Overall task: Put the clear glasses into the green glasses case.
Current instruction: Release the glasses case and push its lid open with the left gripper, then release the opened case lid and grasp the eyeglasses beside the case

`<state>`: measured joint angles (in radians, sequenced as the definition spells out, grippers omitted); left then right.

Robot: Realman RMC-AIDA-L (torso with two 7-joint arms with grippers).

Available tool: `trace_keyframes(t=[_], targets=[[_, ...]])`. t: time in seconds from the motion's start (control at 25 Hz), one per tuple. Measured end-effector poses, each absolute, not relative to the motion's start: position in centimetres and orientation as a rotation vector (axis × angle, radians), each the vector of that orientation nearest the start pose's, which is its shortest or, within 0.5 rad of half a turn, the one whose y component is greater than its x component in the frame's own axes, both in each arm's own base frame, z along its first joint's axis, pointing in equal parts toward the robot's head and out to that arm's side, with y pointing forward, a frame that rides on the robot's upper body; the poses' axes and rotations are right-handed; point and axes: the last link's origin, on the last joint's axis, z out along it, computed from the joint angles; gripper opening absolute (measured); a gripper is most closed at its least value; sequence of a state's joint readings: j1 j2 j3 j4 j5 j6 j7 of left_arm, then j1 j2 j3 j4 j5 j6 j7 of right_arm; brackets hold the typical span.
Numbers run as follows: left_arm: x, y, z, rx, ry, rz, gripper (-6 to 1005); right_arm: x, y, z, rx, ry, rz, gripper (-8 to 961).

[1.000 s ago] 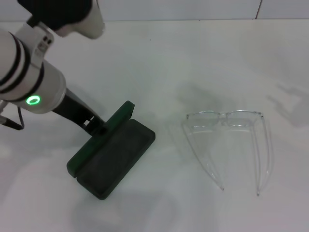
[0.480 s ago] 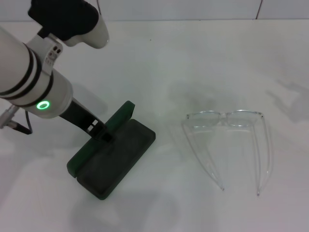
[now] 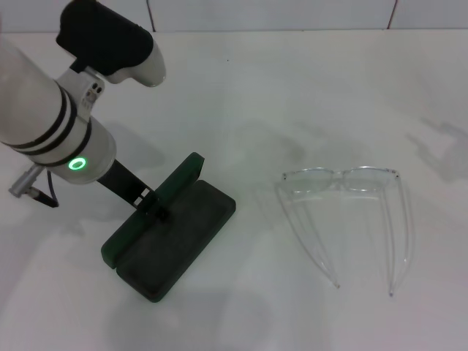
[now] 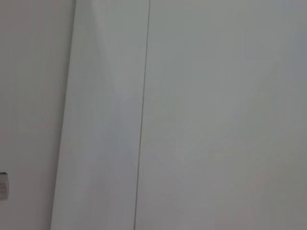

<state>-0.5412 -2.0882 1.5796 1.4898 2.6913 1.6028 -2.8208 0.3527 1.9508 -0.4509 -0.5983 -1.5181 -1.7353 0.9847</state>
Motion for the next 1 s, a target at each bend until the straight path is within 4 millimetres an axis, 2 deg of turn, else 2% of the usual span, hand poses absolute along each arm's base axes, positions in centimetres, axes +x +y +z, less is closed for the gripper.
trace_keyframes(t=[0.44, 0.64, 0.76, 0.88, 1.0], targets=[[-17.1, 32.9, -1.5, -2.463, -1.022, 0.638, 684, 30.6, 30.0, 12.5, -2.099, 0.161, 1.01, 392], [-16.7, 32.9, -1.2, -2.471, -1.001, 0.632, 449, 30.6, 30.1, 12.4, -2.098, 0.164, 1.007, 392], [-16.0, 32.8, -0.9, -2.482, -0.968, 0.62, 245, 30.7, 30.2, 12.3, -2.102, 0.171, 0.993, 392], [-15.0, 32.6, -0.3, -2.503, -0.911, 0.617, 170, 30.7, 30.6, 12.0, -2.15, 0.18, 0.945, 392], [-14.2, 32.4, 0.4, -2.515, -0.851, 0.6, 115, 30.0, 31.9, 11.2, -2.326, 0.234, 0.835, 391]])
